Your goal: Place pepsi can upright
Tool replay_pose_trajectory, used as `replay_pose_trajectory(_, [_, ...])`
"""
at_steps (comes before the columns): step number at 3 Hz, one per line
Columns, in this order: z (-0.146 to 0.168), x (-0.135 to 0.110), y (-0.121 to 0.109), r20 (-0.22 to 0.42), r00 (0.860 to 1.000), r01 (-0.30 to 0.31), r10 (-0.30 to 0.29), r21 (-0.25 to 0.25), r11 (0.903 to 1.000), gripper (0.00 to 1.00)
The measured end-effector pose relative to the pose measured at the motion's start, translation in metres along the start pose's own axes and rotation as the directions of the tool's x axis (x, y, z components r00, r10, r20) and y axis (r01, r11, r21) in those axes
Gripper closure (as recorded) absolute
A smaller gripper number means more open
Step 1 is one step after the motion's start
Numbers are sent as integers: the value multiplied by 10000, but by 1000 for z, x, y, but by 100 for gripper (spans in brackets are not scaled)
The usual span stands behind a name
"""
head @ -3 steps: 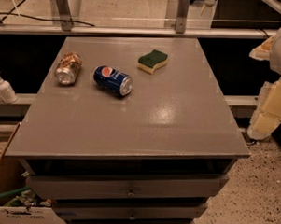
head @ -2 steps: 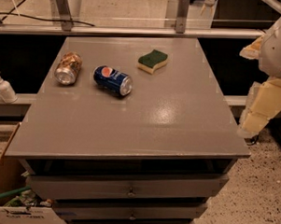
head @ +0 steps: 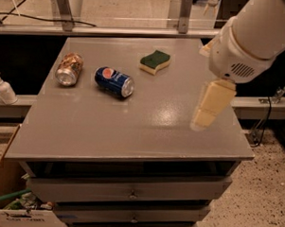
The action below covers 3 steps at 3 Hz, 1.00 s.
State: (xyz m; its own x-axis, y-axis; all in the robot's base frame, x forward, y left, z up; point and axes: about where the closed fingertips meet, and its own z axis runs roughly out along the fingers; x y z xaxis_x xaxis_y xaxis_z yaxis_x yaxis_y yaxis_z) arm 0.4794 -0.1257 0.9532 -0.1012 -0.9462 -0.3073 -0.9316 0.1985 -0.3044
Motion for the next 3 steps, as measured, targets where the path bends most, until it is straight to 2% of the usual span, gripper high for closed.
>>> replay_pose_trajectory(2, [64, -55, -28, 668, 9977, -75, 96, -315, 9995, 0])
replay_pose_trajectory(3, [82, -69, -35, 845, 9963, -119, 156, -448, 9989, 0])
